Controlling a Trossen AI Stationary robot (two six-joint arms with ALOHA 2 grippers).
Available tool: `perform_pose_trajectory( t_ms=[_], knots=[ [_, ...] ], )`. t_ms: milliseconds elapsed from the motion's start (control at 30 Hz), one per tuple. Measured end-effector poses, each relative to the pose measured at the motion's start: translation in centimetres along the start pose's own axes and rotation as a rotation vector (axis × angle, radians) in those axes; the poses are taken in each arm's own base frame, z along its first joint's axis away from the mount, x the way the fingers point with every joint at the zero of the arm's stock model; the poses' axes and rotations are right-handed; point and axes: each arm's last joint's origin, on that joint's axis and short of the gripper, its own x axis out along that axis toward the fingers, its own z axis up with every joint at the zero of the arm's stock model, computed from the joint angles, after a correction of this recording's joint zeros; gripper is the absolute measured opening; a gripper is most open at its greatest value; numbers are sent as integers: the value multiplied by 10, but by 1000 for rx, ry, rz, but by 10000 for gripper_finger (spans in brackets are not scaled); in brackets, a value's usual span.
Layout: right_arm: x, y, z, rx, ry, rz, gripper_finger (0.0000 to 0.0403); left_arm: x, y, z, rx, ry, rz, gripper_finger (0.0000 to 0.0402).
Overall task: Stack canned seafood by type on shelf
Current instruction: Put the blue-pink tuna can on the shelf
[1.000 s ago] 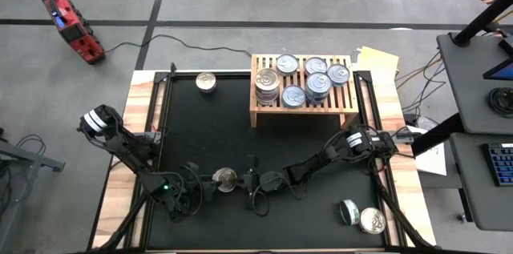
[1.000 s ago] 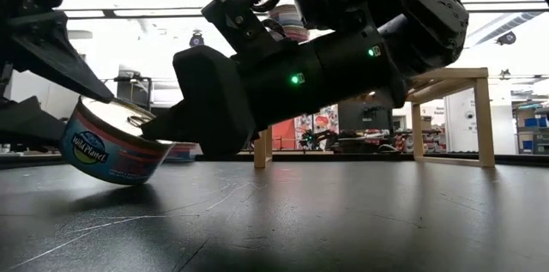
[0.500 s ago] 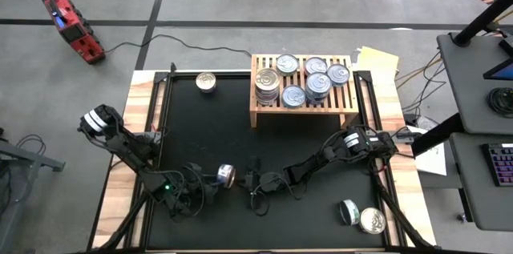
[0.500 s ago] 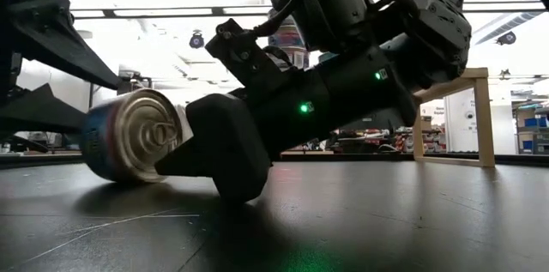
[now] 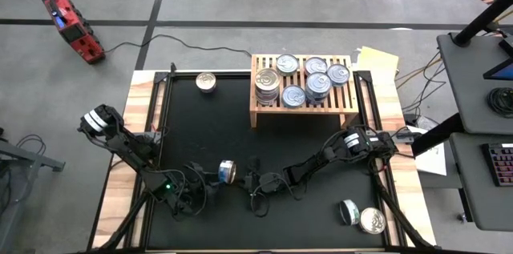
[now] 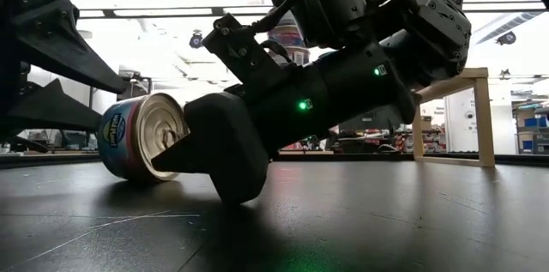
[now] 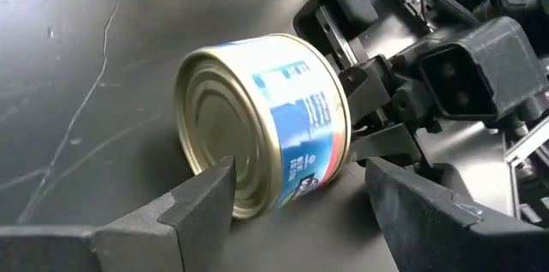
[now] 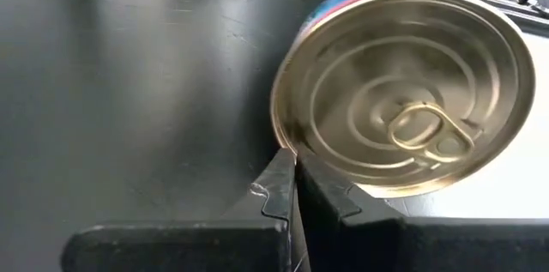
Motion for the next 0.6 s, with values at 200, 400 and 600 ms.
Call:
perform_pose_trajectory(
  t_ms=[200,400,600],
  knots=[
    [1,-1,1,-10,-2,0,9,4,0,3,63,-11,12,259],
    [2,-2,2,-11,-4,3,9,9,-7,8,100,-26,20,288],
    [2,-3,2,-9,-5,2,9,15,-6,13,76,-30,53,296]
  ],
)
